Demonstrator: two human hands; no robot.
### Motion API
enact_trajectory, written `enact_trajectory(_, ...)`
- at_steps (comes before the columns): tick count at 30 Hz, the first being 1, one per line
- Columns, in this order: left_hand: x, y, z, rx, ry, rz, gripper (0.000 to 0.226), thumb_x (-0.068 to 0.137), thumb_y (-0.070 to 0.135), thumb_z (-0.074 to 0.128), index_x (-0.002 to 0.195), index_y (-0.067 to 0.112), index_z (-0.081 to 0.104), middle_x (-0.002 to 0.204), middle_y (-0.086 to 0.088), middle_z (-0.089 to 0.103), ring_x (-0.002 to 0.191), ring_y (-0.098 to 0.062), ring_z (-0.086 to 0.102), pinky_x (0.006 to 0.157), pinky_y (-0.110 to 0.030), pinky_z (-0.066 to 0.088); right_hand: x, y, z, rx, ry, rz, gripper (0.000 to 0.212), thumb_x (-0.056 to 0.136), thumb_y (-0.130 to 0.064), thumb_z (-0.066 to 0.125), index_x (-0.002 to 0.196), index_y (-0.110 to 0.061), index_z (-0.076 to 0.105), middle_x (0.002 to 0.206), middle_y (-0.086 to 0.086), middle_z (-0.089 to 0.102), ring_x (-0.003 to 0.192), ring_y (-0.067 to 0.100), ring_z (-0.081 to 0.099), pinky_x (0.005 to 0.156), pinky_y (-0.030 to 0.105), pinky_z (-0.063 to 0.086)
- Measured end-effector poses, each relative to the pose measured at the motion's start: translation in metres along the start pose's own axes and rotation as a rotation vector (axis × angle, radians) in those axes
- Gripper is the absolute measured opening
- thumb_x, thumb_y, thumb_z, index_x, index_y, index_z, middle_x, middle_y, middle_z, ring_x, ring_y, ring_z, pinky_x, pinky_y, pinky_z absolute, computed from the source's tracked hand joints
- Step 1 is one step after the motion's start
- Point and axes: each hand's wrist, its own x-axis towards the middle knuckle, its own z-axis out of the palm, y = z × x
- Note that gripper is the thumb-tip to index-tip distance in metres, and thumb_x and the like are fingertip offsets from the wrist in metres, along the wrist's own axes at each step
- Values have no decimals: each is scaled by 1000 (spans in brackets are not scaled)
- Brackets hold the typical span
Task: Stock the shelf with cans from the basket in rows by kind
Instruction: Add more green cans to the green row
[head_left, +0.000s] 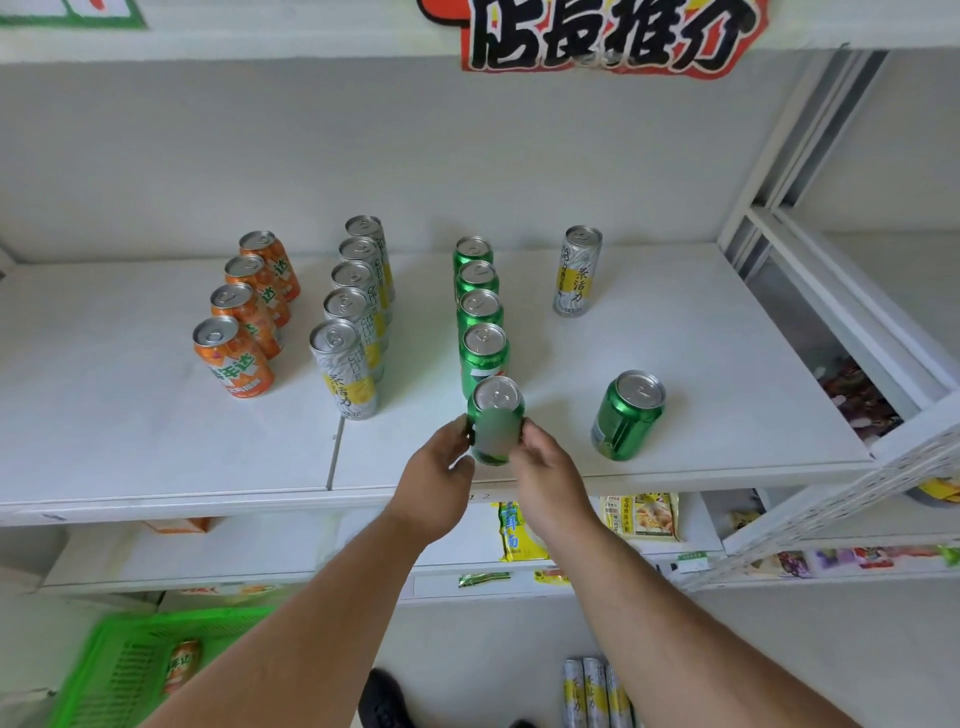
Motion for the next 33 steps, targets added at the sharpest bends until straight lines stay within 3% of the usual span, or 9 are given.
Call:
enact_trajectory(3,-2,-3,-1,-20,93,-27,43,101,4,49,142,14,53,136,2,61,125,-10,57,115,-33,39,7,-4,-7,59,5,45,20,108,-30,44,107,-32,64,71,-19,54,66,0,46,62,22,37)
enact_trajectory(5,1,-2,-2,-6,109,-60,42,103,15,50,145,15,50,141,1,59,128,-13,55,116,-37,38,9,-3,-8,80,35,64,26,109,-30,44,94,-23,64,56,-19,48,59,3,38,58,23,32)
enact_trajectory(11,9,-14,4,-21,46,-85,47,100,39,45,146,28,51,138,13,60,131,-7,53,116,-41,39,9,-4,-6,71,25,52,35,110,-30,40,91,-11,63,44,-18,42,53,7,35,51,20,30)
enact_trajectory(15,19,-17,2,-35,45,-99,62,91,53,44,149,31,46,144,15,55,135,-5,48,118,-41,36,17,-14,-4,45,8,44,33,111,-30,39,92,-18,64,56,-19,53,62,3,44,61,22,35)
enact_trajectory(20,30,-17,1,-22,40,-96,66,90,55,43,152,30,40,147,13,53,137,-7,47,118,-40,36,26,-17,2,46,-12,23,34,111,-31,38,109,-17,69,100,-10,71,89,3,60,75,17,43)
enact_trajectory(24,32,-18,1,-11,28,-98,66,91,54,42,153,31,39,147,13,52,137,-6,46,119,-40,35,29,-15,2,41,-27,20,32,111,-30,38,115,-23,68,107,-11,69,93,-3,59,78,17,42)
enact_trajectory(27,32,-16,2,-1,22,-98,54,100,43,43,152,28,40,146,0,55,137,-19,48,118,-43,36,33,-13,4,41,-22,20,35,111,-30,38,124,-18,68,120,-5,71,100,4,60,80,16,42)
enact_trajectory(30,34,-16,3,7,24,-100,46,105,33,42,151,25,43,145,-11,53,137,-28,44,116,-43,36,34,-14,6,33,-24,19,32,112,-28,38,124,-22,67,118,-9,71,98,-6,59,78,8,40)
enact_trajectory(33,38,-17,2,13,12,-93,46,105,34,41,151,26,42,145,-15,50,138,-31,41,115,-46,35,37,-16,7,6,-20,9,35,112,-29,37,130,-20,66,124,-5,71,105,6,62,79,9,40)
